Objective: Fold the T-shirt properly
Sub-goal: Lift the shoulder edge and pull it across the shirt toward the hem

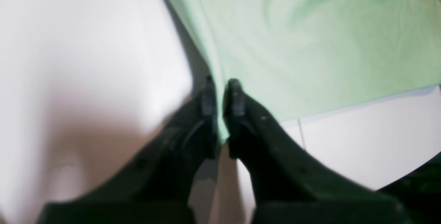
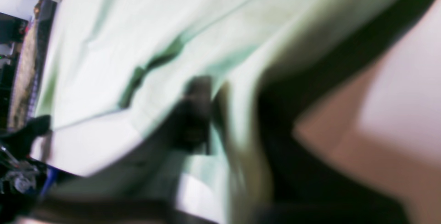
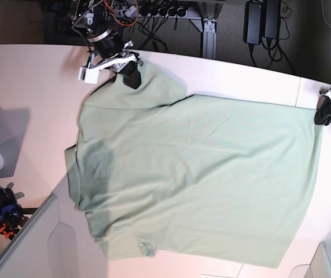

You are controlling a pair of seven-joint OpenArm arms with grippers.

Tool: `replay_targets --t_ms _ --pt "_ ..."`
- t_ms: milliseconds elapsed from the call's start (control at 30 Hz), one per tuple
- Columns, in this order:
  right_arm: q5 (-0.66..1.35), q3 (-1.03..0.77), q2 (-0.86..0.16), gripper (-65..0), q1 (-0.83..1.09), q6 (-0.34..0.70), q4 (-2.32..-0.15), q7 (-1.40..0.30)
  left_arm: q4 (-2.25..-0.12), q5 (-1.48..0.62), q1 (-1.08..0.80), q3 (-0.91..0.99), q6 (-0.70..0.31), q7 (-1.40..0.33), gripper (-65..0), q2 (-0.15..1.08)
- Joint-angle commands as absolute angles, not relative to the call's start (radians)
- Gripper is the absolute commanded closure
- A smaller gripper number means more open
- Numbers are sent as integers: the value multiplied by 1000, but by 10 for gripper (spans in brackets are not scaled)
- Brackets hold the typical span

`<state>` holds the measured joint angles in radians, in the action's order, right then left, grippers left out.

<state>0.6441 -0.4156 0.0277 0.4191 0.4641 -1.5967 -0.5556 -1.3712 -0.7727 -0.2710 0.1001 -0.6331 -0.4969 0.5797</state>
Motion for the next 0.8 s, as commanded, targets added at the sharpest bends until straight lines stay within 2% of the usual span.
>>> replay_targets --t_ms 0,100,200,367,500,767 --pt "625 -415 24 0 427 450 -1599 -585 -1372 -719 -274 101 -634 -521 0 593" --pt "638 -421 22 0 427 451 -1604 -632 -1372 -690 -274 114 -698 -514 0 595" --pt "710 -448 18 0 436 450 -1628 -707 -1372 -707 -276 151 -698 -525 0 607" --pt "802 -494 -2 0 522 453 -1723 -717 -1391 -836 -323 201 -698 -577 0 654" --pt "809 -519 -23 0 576 453 -1827 -719 -1436 -923 -361 207 -698 -623 0 678" --pt "820 -567 -36 0 601 452 -1971 -710 -1549 -951 -384 239 -698 -625 0 682"
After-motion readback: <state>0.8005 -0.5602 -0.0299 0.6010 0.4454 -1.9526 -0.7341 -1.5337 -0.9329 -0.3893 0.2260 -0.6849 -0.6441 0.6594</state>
